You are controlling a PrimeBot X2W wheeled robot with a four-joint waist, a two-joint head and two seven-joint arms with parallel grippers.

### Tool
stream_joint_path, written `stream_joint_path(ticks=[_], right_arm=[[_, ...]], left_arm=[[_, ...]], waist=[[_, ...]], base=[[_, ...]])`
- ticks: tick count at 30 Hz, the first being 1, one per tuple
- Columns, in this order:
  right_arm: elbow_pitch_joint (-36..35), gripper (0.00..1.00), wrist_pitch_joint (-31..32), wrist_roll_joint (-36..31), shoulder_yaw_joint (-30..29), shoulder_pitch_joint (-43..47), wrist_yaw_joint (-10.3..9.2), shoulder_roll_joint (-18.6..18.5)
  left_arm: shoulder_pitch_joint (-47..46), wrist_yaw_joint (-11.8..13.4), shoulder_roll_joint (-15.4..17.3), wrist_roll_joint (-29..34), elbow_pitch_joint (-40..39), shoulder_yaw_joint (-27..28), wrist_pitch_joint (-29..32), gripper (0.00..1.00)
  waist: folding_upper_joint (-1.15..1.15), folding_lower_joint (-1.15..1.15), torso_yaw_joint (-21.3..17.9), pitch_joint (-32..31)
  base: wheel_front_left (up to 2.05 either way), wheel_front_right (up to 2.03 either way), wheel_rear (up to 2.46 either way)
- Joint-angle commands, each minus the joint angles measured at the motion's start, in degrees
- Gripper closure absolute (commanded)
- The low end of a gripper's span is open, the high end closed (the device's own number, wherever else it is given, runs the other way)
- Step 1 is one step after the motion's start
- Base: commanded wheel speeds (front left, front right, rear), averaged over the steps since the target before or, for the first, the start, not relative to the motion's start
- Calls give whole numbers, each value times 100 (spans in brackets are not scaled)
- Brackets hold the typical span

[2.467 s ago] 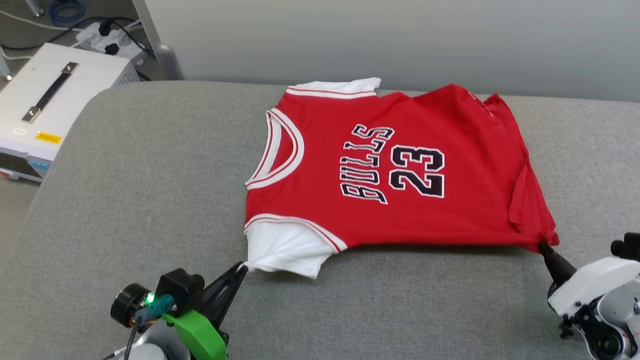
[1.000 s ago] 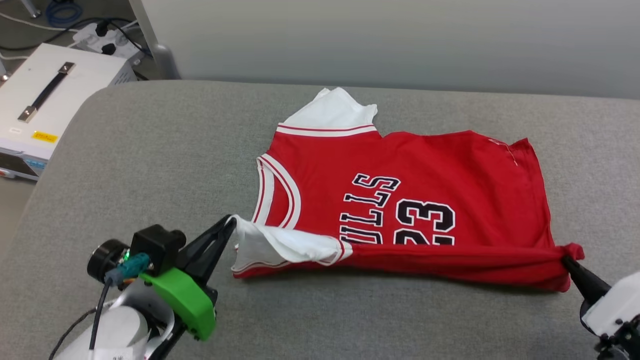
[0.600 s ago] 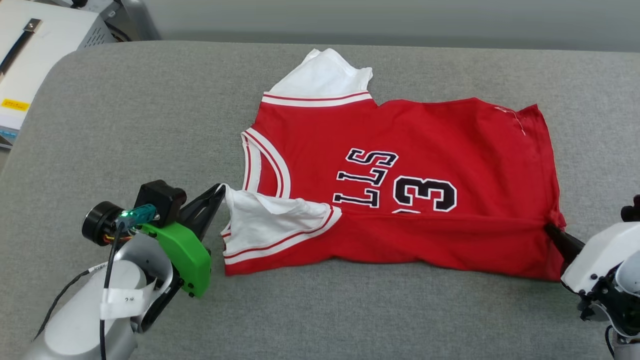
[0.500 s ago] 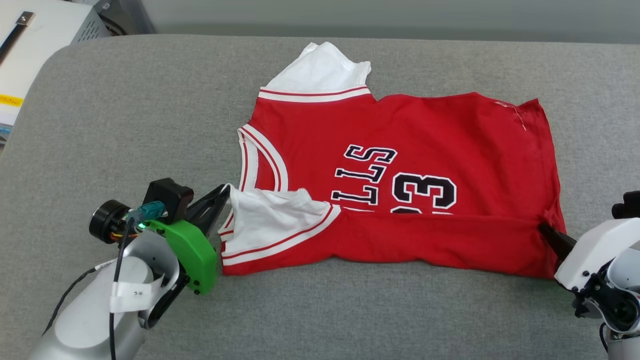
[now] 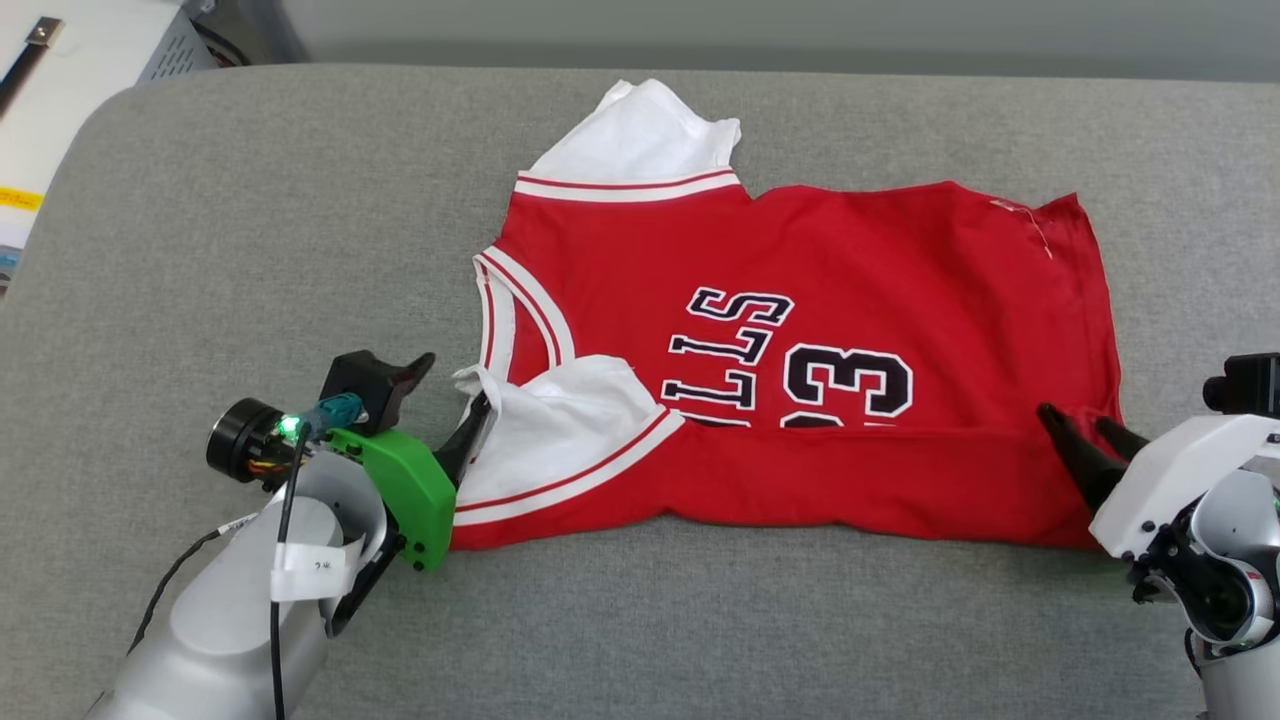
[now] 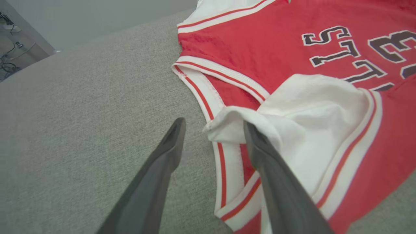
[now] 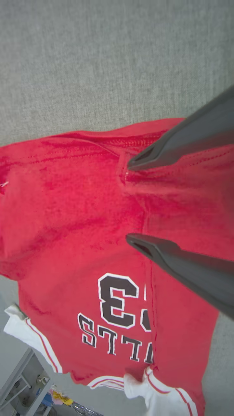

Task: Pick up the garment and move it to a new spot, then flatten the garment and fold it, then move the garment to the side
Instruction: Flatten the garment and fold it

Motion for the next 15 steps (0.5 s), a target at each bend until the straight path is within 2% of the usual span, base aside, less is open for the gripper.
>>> stream_joint_path(ticks=[1, 6, 10, 14, 15], right_arm=[[-65, 0, -119, 79, 84, -3, -3, -113], [-395, 0, -609, -105, 521, 291, -3, -619], [-727, 0, -909, -332, 760, 605, -3, -883], [-996, 0, -1031, -622, 855, 947, -3, -1046], [-1230, 0, -1003, -797, 856, 1216, -3, -1013]], left_arm=[[-100, 69, -54, -6, 82, 66, -120, 0], [88, 236, -217, -376, 198, 378, -340, 0], [402, 481, -281, -712, -9, 717, -483, 0], [847, 670, -306, -943, -441, 892, -536, 0], [1343, 866, -310, -1255, -939, 1010, -370, 0]], waist=[[0, -1, 15, -117], [0, -1, 50, -370], [0, -1, 56, -534], [0, -1, 53, -643], [0, -1, 23, -701]], base=[[0, 0, 0], [0, 0, 0], [0, 0, 0], [0, 0, 0], [0, 0, 0]])
